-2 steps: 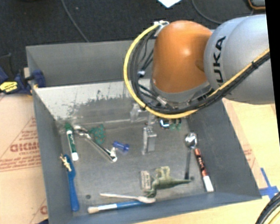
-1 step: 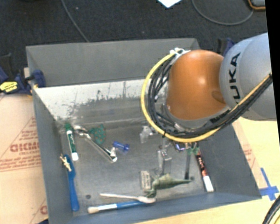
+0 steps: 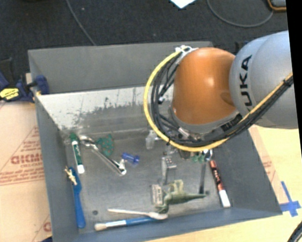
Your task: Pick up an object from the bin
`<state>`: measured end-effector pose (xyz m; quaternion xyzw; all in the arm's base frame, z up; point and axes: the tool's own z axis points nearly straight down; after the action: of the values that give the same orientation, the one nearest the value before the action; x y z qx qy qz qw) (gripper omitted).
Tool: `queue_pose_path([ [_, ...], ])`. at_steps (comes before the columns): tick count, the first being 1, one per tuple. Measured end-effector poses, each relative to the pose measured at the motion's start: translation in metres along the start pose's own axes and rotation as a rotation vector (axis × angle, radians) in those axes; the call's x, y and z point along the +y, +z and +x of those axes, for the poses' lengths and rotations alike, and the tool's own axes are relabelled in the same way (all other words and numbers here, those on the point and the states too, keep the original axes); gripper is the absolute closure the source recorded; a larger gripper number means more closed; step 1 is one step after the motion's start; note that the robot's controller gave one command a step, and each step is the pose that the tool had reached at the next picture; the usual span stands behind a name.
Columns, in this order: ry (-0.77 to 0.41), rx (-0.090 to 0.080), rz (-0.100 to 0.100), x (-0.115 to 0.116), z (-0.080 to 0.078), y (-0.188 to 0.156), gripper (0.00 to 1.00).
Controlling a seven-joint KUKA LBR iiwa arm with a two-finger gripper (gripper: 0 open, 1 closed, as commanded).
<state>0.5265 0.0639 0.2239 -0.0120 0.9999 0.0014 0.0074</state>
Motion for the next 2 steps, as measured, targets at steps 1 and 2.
queue_pose_path([
  [1,0.173,0.012,0.004,-0.019,0.012,-0.002,0.0],
  [2,-0.193,0.007,0.001,-0.005,0.021,-0.008,0.0],
])
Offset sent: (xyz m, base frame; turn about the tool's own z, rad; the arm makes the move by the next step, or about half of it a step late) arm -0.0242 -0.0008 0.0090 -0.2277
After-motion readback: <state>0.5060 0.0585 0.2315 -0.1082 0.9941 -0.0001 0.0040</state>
